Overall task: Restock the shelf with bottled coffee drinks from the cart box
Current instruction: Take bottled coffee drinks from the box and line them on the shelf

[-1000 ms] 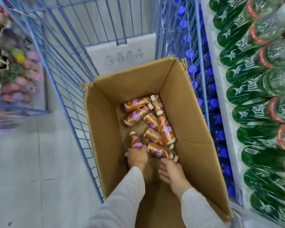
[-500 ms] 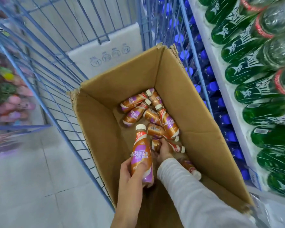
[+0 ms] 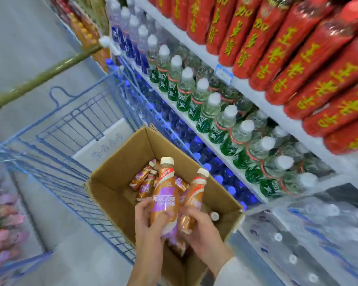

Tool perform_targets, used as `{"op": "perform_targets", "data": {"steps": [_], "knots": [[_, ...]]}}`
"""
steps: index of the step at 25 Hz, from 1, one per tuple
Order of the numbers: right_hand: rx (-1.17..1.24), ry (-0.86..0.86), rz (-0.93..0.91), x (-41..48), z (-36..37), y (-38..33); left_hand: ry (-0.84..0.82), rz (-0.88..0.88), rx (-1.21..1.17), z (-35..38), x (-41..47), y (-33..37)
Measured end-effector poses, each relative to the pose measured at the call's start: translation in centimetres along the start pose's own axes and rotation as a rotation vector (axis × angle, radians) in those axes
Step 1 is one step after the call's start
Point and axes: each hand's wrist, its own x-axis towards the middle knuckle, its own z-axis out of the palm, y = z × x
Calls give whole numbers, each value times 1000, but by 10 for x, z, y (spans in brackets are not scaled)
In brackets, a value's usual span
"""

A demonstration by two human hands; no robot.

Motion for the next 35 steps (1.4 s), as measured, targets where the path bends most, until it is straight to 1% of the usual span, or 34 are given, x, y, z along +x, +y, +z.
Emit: {"op": "perform_targets", "data": {"steps": [2,5,8,12,16,18,22,27,32,35], "knots": [[-68,15,-184,-45,-11,-22,-166,64,-15,16,-24,14],[-139,62,-416,-112,-41,-47,-378,89,-23,48,-62,16],[-75,124,-569,-186,-88,-63,-561,67,-5,96,-117,-2],[5,197,-779,-277,-184,-72,-797,69,51,165,-211,-50],[-55,278,-926,-368,-279,-67,-932,60,135,220,-302,-109],[-75,367,-983,-405,-319,-61,-992,61,169,244,-341,-135],[-33,522,-1075,-473,-385,-46,-1132,29,200,286,-413,-182],[98,632,-1157,-528,-438,-47,-1273,19,252,331,-471,-218],[91,675,-1256,-574,-474,-78,-1344,44,279,387,-501,-232],[45,722,-1296,-589,-495,-109,-1382,133,297,426,-509,-227]]}}
